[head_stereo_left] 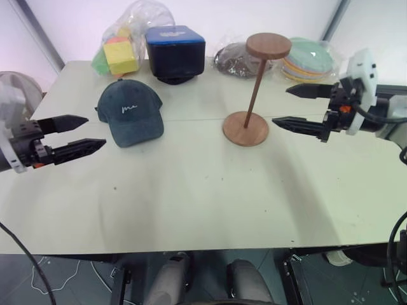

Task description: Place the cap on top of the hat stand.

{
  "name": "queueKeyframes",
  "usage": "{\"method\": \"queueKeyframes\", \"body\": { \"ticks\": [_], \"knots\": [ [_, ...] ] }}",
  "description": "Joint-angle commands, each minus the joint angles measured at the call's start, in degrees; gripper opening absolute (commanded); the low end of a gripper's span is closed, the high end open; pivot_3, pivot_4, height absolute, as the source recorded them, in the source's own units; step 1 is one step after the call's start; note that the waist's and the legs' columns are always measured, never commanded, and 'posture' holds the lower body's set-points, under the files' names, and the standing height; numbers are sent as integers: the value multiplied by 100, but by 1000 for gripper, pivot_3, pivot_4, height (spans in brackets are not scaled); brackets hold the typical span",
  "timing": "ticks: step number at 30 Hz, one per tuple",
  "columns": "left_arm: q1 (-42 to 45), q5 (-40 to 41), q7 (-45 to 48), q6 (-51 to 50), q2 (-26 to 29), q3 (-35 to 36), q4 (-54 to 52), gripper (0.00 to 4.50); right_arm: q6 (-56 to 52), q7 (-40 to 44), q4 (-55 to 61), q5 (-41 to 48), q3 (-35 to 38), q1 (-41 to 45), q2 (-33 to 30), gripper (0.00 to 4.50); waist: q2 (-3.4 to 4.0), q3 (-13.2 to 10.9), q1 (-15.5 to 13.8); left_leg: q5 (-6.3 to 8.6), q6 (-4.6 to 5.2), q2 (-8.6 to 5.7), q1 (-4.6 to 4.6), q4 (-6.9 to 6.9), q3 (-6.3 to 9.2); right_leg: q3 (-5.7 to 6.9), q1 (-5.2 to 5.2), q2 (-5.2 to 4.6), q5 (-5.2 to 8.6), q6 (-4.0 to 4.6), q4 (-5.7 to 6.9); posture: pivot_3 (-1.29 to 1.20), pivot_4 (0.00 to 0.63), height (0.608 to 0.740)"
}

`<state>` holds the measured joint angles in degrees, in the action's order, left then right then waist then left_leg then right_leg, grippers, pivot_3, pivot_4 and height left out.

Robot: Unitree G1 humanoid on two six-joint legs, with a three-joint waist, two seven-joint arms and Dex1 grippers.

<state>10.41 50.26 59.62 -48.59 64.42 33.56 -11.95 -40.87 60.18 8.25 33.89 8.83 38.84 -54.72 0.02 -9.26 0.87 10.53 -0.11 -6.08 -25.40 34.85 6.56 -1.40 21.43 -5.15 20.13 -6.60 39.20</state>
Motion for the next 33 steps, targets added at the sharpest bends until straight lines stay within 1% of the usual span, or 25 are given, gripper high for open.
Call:
{"method": "queueKeyframes", "body": {
  "ticks": [1,7,28,32,33],
  "knots": [
    [19,-81,48,76,132,267,12,4459,68,19,28,58,172,82,-54,4500,0,0,-1,0,0,0,0,0,0,0,0,0,0,0,0,0,150,740],
    [138,-121,47,59,186,252,98,4459,164,25,-41,19,139,81,-6,4500,1,-1,-2,0,0,0,0,-3,-1,-1,1,0,0,0,-1,0,150,740],
    [50,-374,159,174,136,206,-52,4459,331,93,-127,-45,95,64,-6,4500,2,-1,-2,0,0,0,0,-6,-3,-3,1,-1,0,0,-2,0,150,740],
    [-6,-587,184,342,158,101,-104,4459,335,90,-128,-65,90,61,3,4500,2,-1,-1,0,0,0,0,-6,-3,-3,1,-1,0,0,-2,0,150,740],
    [-31,-759,148,504,155,31,-116,4459,329,87,-119,-68,95,54,3,4500,2,-1,-1,0,0,0,0,-7,-3,-3,0,-1,0,0,-2,0,150,740]
  ]
}}
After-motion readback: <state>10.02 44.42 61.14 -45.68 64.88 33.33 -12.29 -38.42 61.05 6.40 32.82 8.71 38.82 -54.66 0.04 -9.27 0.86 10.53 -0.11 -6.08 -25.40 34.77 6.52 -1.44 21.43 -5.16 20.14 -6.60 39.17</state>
